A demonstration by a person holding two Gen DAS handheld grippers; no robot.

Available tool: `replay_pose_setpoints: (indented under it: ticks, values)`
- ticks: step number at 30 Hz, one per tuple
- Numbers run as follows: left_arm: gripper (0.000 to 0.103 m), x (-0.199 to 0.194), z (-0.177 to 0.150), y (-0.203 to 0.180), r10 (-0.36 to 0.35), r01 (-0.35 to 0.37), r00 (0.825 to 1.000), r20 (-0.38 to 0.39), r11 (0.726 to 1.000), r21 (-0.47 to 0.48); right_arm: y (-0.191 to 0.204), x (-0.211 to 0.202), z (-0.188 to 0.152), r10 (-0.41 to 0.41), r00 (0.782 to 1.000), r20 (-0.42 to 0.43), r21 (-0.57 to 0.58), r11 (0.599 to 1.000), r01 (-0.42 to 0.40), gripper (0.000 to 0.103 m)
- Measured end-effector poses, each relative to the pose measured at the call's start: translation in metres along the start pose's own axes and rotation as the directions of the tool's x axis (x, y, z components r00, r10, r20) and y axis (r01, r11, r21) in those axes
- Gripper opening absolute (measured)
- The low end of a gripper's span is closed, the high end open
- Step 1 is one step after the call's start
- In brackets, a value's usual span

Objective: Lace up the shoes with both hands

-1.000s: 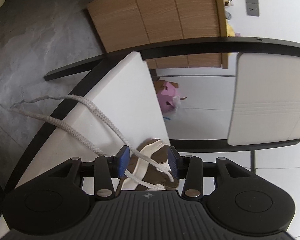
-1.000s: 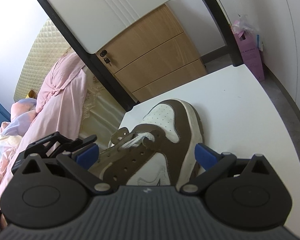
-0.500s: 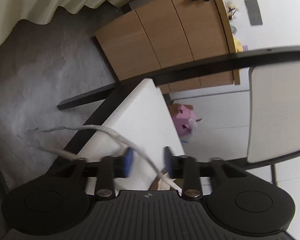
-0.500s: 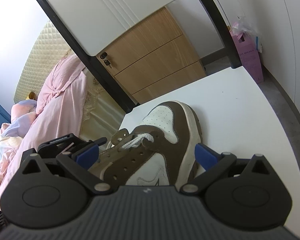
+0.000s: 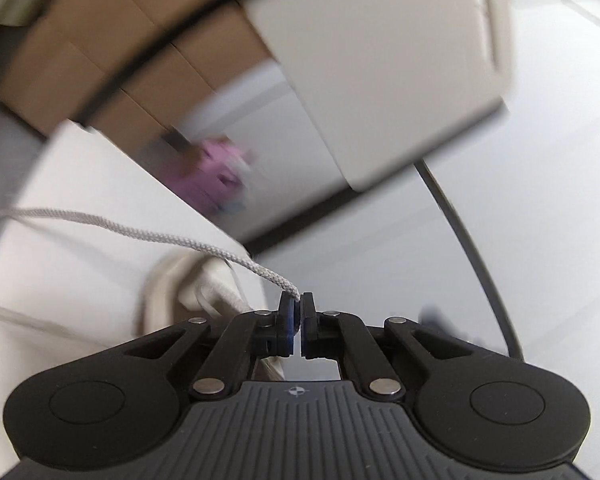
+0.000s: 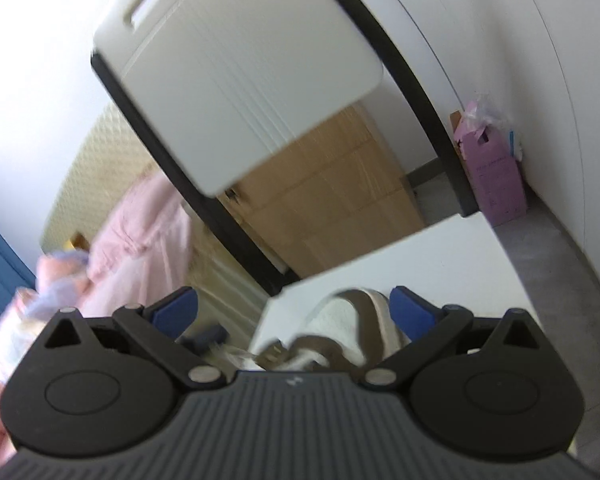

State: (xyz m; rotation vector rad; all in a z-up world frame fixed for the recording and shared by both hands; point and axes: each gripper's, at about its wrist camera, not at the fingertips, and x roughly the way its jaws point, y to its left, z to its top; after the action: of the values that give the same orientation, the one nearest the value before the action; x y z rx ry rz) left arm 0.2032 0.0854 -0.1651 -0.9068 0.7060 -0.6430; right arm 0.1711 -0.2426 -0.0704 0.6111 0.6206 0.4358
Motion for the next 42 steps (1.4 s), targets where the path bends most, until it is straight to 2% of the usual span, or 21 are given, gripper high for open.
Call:
replay_pose_setpoints:
  ticks: [2,6,8,10,11,13,15,19,20,22,23,24,25,27,29,31,34,37,40,42]
  values:
    - [0.003,0.002,-0.007,-0.001,-0.002,0.003,0.999,-0.039,1.0,0.011,0.001,0.004,0.009,0.023,1.0,-0.022,0.003,1.0,-0.023,0.102]
    - [0.003,0.001,-0.013,0.001,-0.021,0.022,0.996,-0.082,1.0,0.014,0.013,0.03,0.031,0.02,0.991,-0.134,-0.093,0.995,-0.033,0.1]
    - [0.003,0.001,-0.015,0.002,-0.023,0.026,0.995,-0.097,0.999,0.024,0.028,0.053,0.041,0.012,0.975,-0.222,-0.189,0.98,-0.055,0.096]
    - [0.003,0.001,-0.017,0.002,-0.021,0.025,0.995,-0.101,0.999,0.037,0.045,0.086,0.046,0.011,0.94,-0.341,-0.252,0.962,-0.102,0.091]
    - [0.003,0.002,-0.018,0.003,-0.021,0.025,0.994,-0.108,0.999,0.038,0.053,0.104,0.044,0.0,0.914,-0.406,-0.274,0.954,-0.122,0.086]
    - [0.003,0.006,-0.02,0.004,-0.018,0.022,0.992,-0.126,0.999,0.038,0.068,0.139,0.04,-0.026,0.848,-0.529,-0.311,0.936,-0.165,0.077]
    - [0.003,0.007,-0.022,0.004,-0.018,0.025,0.989,-0.144,0.999,0.043,0.083,0.174,0.035,-0.06,0.767,-0.639,-0.341,0.916,-0.213,0.07]
    - [0.003,0.011,-0.022,0.004,-0.019,0.027,0.989,-0.146,0.998,0.052,0.103,0.221,0.009,-0.074,0.593,-0.802,-0.296,0.911,-0.287,0.066]
    - [0.003,0.011,-0.022,0.004,-0.02,0.028,0.989,-0.146,0.998,0.048,0.106,0.228,0.001,-0.096,0.56,-0.823,-0.304,0.907,-0.291,0.066]
    - [0.003,0.011,-0.022,0.004,-0.017,0.025,0.989,-0.147,0.998,0.051,0.112,0.24,-0.016,-0.161,0.509,-0.846,-0.345,0.892,-0.291,0.064]
    - [0.003,0.011,-0.022,0.004,-0.014,0.023,0.989,-0.148,0.998,0.054,0.113,0.244,-0.024,-0.185,0.493,-0.85,-0.362,0.885,-0.292,0.061]
    - [0.003,0.01,-0.022,0.004,-0.013,0.021,0.989,-0.148,0.998,0.052,0.113,0.247,-0.031,-0.205,0.478,-0.854,-0.375,0.88,-0.293,0.049]
    - [0.003,0.01,-0.022,0.004,-0.013,0.021,0.989,-0.148,0.999,0.05,0.114,0.248,-0.035,-0.219,0.472,-0.854,-0.385,0.876,-0.291,0.03]
    - [0.003,0.009,-0.022,0.003,-0.018,0.026,0.99,-0.143,0.998,0.052,0.116,0.245,-0.038,-0.23,0.491,-0.84,-0.403,0.87,-0.284,0.012]
    - [0.003,0.006,-0.021,0.002,-0.03,0.038,0.991,-0.132,0.998,0.059,0.119,0.237,-0.031,-0.219,0.537,-0.814,-0.416,0.866,-0.277,0.009]
    - [0.003,0.002,-0.018,-0.001,-0.036,0.045,0.992,-0.118,0.996,0.075,0.121,0.225,-0.018,-0.195,0.596,-0.779,-0.414,0.874,-0.255,0.005]
    - [0.003,-0.006,-0.012,-0.003,-0.027,0.035,0.996,-0.085,0.995,0.091,0.119,0.194,0.005,-0.154,0.698,-0.699,-0.391,0.9,-0.193,0.004]
    - [0.003,-0.016,-0.004,0.0,-0.012,0.015,0.999,-0.037,0.997,0.079,0.118,0.162,0.027,-0.12,0.788,-0.604,-0.357,0.924,-0.134,0.004]
    - [0.003,-0.023,0.001,0.003,0.024,-0.024,1.0,0.01,0.998,0.066,0.116,0.131,0.049,-0.092,0.863,-0.496,-0.315,0.946,-0.08,0.004]
    - [0.003,-0.024,0.004,0.005,0.049,-0.05,0.998,0.03,0.998,0.046,0.115,0.11,0.064,-0.078,0.905,-0.418,-0.282,0.958,-0.048,0.004]
